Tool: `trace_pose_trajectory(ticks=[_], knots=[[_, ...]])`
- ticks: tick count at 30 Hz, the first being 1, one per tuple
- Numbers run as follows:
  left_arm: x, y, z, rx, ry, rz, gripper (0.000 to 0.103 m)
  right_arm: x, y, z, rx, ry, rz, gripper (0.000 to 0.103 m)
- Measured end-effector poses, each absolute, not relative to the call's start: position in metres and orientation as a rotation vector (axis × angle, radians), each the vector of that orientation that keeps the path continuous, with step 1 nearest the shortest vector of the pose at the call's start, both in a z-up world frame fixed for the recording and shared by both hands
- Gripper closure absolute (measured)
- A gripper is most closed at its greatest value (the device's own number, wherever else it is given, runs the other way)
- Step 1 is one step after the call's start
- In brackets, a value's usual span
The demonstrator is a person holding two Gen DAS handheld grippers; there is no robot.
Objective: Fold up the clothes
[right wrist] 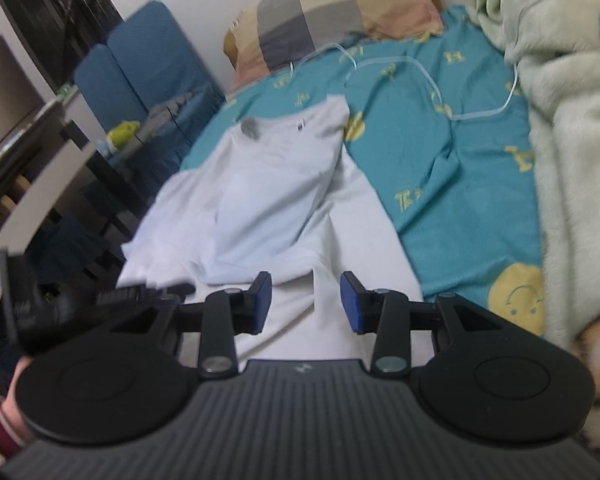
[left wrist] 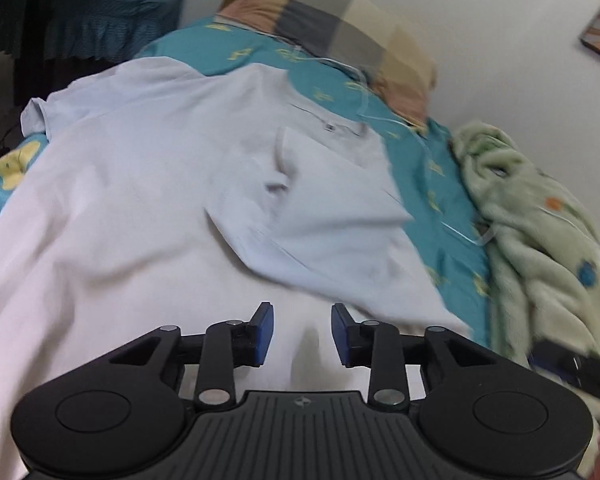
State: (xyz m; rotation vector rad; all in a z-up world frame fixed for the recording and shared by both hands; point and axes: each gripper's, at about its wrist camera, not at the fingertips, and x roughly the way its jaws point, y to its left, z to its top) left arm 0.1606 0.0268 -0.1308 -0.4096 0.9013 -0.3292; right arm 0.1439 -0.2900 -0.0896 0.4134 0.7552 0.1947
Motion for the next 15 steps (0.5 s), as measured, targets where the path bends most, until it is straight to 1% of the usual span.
trace_pose_trajectory(ticks=[7, 12, 13, 14, 15], knots=[[0.062, -0.021, -0.123, -0.440, 0.945, -0.511, 0.061, 0.084, -0.314, -0.050, 0.407, 0.692, 0.183, 0.061], [0.017, -0.074, -0.134, -0.353, 0.977, -0.615, 0.061, 0.049, -0.320, -0.040, 0.425, 0.659, 0.176, 0.061], [0.011, -0.083, -0.138, -0.338, 0.982, -0.633, 0.061, 0.042, -0.321, -0.043, 0.436, 0.658, 0.167, 0.048], [0.008, -0.092, -0.142, -0.327, 0.988, -0.654, 0.061, 0.035, -0.323, -0.046, 0.447, 0.657, 0.157, 0.033], [0.005, -0.101, -0.145, -0.318, 0.997, -0.678, 0.061, 0.030, -0.326, -0.048, 0.455, 0.656, 0.145, 0.029]])
